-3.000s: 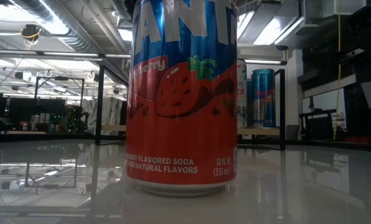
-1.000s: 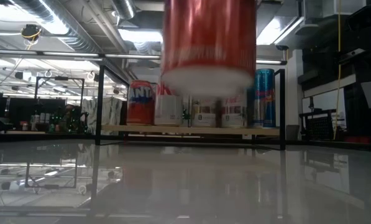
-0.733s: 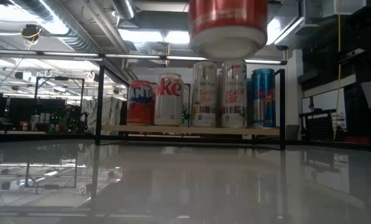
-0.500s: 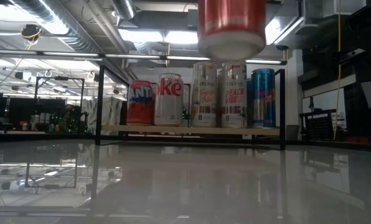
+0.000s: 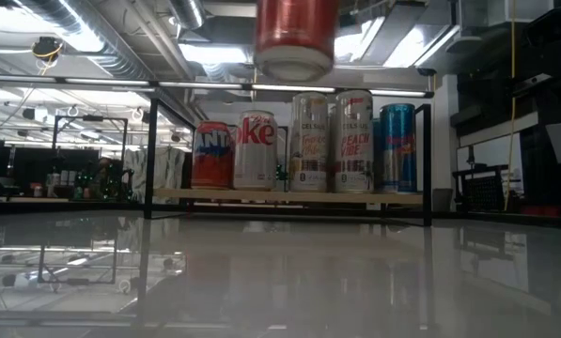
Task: Place canned beverage on shelf
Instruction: Put the red soda can onto the shelf aligned with the other red soda cans
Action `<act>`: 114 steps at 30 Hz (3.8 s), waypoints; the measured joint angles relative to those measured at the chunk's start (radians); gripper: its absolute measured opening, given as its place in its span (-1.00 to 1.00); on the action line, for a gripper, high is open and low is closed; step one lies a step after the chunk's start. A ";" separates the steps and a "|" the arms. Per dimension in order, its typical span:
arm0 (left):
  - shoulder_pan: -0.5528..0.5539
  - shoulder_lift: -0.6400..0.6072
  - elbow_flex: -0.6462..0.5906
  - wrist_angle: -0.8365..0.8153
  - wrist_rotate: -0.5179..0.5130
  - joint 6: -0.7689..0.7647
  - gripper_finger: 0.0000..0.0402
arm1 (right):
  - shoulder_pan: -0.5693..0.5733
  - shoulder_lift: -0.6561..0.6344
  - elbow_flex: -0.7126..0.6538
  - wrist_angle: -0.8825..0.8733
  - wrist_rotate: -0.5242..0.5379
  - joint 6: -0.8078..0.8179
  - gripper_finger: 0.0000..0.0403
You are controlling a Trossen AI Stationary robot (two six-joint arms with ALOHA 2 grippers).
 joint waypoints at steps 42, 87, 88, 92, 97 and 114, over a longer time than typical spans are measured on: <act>0.637 -0.637 -0.938 0.395 0.250 0.363 0.38 | 0.000 0.000 0.000 -0.001 0.003 0.000 0.88; 0.740 -0.542 -0.938 0.391 0.294 0.388 0.60 | 0.000 -0.001 0.000 -0.001 0.003 0.000 0.88; 0.740 -0.542 -0.938 0.391 0.294 0.387 0.60 | 0.000 -0.001 0.000 -0.001 0.003 0.000 0.88; 0.740 -0.542 -0.938 0.391 0.295 0.387 0.60 | 0.000 -0.001 0.000 -0.001 0.003 0.000 0.88; 0.740 -0.542 -0.938 0.390 0.297 0.386 0.60 | 0.000 -0.001 0.000 -0.001 0.003 0.000 0.88; 0.739 -0.543 -0.938 0.389 0.317 0.392 0.61 | 0.000 0.000 0.000 -0.001 0.003 0.000 0.88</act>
